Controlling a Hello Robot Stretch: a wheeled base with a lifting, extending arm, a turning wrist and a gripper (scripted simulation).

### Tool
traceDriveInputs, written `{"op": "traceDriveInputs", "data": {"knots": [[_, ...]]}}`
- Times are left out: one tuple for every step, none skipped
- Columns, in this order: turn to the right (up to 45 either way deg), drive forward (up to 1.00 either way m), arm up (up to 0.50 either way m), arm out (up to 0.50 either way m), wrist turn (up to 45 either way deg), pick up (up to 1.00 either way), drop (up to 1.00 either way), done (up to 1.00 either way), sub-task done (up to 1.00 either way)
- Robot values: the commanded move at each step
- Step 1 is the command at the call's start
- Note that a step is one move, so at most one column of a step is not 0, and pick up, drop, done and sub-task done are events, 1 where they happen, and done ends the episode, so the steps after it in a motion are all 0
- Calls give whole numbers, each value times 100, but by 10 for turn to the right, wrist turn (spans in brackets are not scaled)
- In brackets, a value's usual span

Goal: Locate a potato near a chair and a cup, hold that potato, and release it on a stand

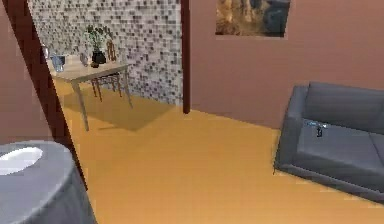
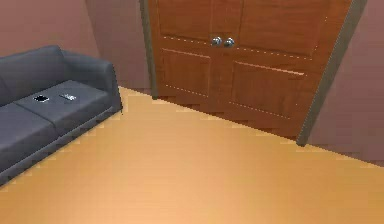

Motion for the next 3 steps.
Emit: {"op": "traceDriveInputs", "data": {"knots": [[0,100,0,0,0,0,0,0,0],[-90,0,0,0,0,0,0,0,0],[-30,0,0,0,0,0,0,0,0]]}}
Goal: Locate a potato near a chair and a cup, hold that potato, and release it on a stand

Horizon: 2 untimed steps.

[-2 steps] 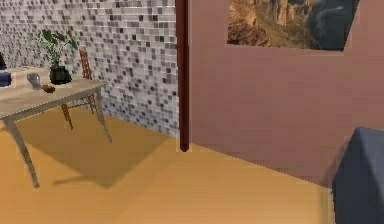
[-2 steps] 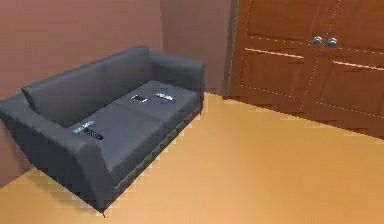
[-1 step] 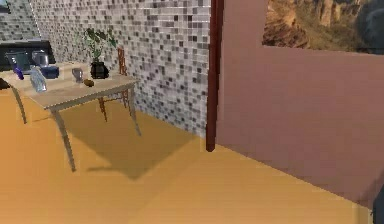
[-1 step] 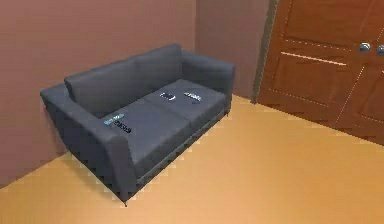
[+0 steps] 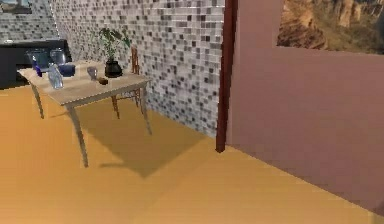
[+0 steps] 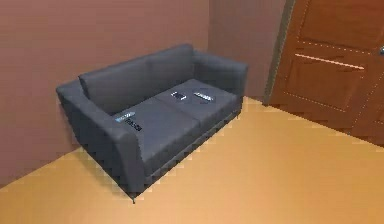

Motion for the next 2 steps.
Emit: {"op": "traceDriveInputs", "data": {"knots": [[0,20,0,0,0,0,0,0,0],[-270,0,0,0,0,0,0,0,0]]}}
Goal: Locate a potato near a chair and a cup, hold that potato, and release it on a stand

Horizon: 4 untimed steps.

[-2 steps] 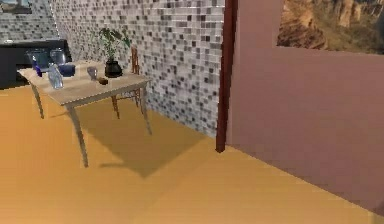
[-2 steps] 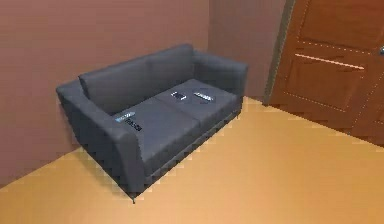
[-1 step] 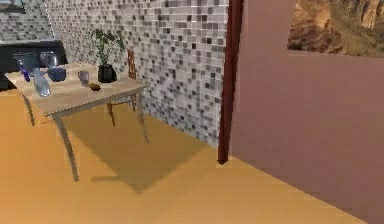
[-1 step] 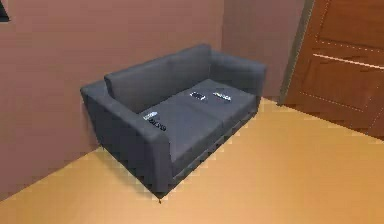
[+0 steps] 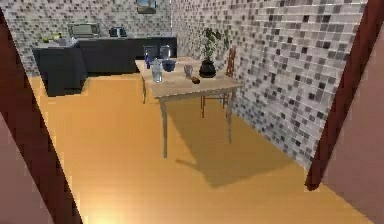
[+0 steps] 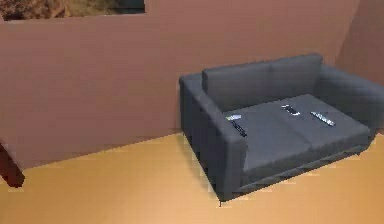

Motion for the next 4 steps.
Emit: {"op": "traceDriveInputs", "data": {"knots": [[0,100,0,0,0,0,0,0,0],[-90,0,0,0,0,0,0,0,0],[0,25,0,0,0,0,0,0,0],[-450,0,0,0,0,0,0,0,0]]}}
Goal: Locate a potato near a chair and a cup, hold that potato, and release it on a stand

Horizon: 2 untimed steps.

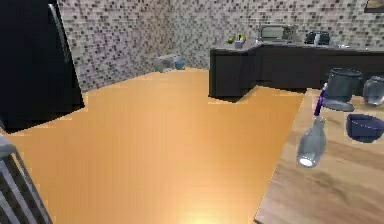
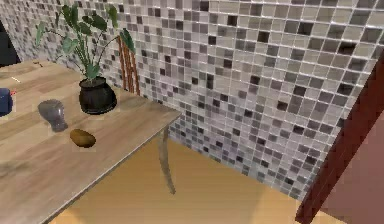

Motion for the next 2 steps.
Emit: {"op": "traceDriveInputs", "data": {"knots": [[-270,0,0,0,0,0,0,0,0],[0,0,50,0,0,0,0,0,0]]}}
